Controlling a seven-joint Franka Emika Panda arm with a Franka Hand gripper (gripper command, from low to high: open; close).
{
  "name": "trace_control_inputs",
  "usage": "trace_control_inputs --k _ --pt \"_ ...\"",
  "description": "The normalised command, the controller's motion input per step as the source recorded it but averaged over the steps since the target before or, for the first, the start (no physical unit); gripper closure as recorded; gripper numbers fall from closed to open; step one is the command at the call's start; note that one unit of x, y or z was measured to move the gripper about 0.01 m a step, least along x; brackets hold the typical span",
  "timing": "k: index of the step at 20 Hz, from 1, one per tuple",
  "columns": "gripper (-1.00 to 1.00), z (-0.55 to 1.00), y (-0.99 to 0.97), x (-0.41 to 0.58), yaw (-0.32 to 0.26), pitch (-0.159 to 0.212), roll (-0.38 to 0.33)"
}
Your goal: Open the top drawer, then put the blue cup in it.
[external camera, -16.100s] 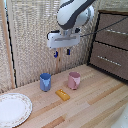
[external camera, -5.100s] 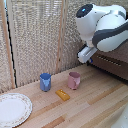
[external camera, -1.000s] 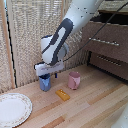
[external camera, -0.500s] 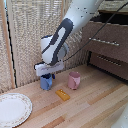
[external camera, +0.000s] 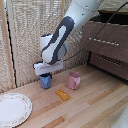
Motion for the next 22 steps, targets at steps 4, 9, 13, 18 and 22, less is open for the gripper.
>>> trace_control_inputs --k 4,9,13,18,22 --pt "1.00 0.92 0.00 -0.009 -0.325 -0.018 0.000" --pt "1.00 0.92 0.00 -0.006 -0.325 -0.014 0.000" --pt "1.00 0.92 0.00 -0.006 -0.326 -0.013 0.000" --pt "1.00 0.93 0.00 -0.012 -0.323 -0.013 0.000" --pt "1.00 0.94 0.00 -0.021 -0.321 -0.011 0.000"
